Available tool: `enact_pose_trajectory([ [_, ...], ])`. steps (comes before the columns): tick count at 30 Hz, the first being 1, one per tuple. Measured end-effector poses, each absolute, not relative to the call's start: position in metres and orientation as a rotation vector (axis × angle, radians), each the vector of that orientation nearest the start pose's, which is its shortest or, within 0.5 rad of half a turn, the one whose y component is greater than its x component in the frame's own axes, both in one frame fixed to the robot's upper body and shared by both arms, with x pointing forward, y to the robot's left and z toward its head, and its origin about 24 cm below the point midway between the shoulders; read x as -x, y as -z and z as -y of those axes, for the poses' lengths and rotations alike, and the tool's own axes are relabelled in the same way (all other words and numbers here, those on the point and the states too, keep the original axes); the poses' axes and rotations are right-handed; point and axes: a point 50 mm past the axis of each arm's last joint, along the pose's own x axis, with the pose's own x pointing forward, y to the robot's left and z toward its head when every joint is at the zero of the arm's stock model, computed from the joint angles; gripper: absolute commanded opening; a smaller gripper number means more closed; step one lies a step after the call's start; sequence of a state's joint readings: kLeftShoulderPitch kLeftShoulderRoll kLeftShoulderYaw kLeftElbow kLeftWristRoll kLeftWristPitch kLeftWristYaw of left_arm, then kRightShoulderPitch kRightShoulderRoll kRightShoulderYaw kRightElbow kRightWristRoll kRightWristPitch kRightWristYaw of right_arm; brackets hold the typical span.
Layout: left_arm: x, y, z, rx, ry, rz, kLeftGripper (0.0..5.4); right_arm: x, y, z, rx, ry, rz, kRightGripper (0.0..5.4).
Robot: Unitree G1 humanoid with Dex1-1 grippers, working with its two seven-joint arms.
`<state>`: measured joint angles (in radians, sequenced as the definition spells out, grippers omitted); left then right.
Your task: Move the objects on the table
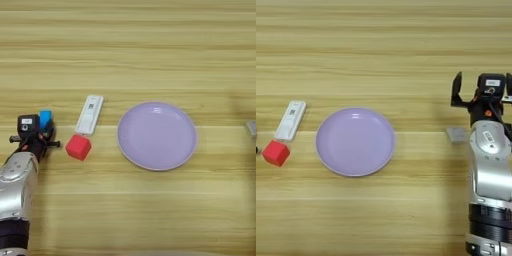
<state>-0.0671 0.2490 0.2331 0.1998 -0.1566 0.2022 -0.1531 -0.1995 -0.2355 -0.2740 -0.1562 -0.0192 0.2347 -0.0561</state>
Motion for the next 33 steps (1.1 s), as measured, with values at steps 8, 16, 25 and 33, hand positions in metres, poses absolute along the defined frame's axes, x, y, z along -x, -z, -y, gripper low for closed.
enact_pose_trajectory([
  [8, -0.251, -0.006, -0.236, -0.022, -0.014, -0.335, 1.92, -0.277, -0.126, 0.245, 0.210, 0.310, 0.147, 5.40],
  [16, -0.248, -0.006, -0.232, -0.017, 0.014, -0.321, 2.60, -0.278, -0.124, 0.245, 0.210, 0.310, 0.139, 5.40],
  [25, -0.247, -0.006, -0.234, -0.018, -0.001, -0.321, 3.36, -0.278, -0.122, 0.245, 0.211, 0.306, 0.130, 5.40],
  [33, -0.247, -0.014, -0.242, -0.011, -0.065, -0.242, 4.22, -0.279, -0.120, 0.243, 0.215, 0.299, 0.120, 5.40],
])
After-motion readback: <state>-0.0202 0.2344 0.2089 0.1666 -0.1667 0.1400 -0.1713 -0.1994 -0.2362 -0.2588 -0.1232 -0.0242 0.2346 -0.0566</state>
